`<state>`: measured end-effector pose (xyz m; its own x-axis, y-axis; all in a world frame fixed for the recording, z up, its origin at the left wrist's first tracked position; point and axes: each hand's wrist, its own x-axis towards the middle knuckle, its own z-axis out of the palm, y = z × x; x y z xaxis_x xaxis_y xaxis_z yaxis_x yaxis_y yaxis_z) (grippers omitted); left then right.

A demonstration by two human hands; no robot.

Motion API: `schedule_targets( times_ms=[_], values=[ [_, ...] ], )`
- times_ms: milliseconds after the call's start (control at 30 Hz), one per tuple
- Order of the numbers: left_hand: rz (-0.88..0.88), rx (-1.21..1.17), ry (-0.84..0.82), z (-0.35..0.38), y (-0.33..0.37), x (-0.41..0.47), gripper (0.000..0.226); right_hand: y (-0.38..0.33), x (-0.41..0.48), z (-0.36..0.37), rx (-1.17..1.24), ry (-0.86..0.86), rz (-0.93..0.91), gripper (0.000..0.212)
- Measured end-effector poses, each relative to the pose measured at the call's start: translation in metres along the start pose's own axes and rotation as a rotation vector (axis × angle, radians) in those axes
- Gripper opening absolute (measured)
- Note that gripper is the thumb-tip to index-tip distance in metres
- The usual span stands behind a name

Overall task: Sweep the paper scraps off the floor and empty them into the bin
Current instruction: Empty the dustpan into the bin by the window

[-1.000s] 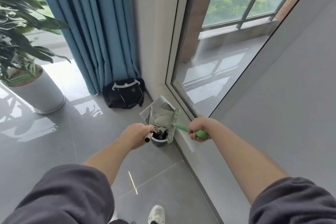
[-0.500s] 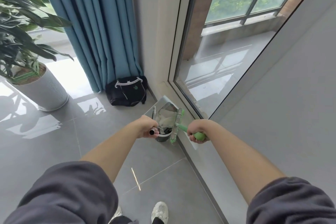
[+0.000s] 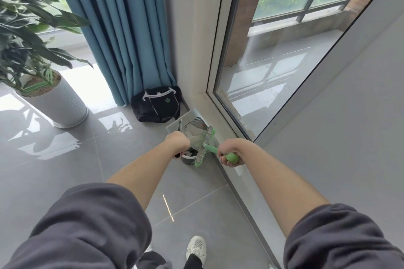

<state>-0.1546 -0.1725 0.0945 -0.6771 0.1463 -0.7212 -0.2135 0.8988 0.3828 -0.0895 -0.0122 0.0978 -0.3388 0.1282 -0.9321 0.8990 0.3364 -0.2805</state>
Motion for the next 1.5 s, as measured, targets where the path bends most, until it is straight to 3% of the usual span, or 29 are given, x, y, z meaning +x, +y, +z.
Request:
schedule_targets(
  times_ms=[767, 1267, 1500],
  values=[
    [0.011, -0.140, 0.117, -0.024, -0.058, 0.008, 0.019, -0.023, 0.002, 0.006, -0.172, -0.033, 0.029, 0.015],
    [0.100, 0.115, 0.179, -0.041, -0.079, -0.028, 0.010, -0.035, -0.004, 0.036, -0.371, -0.029, 0.006, 0.015],
    [0.104, 0.163, 0.195, -0.038, -0.090, -0.030, 0.027, -0.037, -0.016, 0.040, -0.518, 0.042, -0.013, 0.013]
  ],
)
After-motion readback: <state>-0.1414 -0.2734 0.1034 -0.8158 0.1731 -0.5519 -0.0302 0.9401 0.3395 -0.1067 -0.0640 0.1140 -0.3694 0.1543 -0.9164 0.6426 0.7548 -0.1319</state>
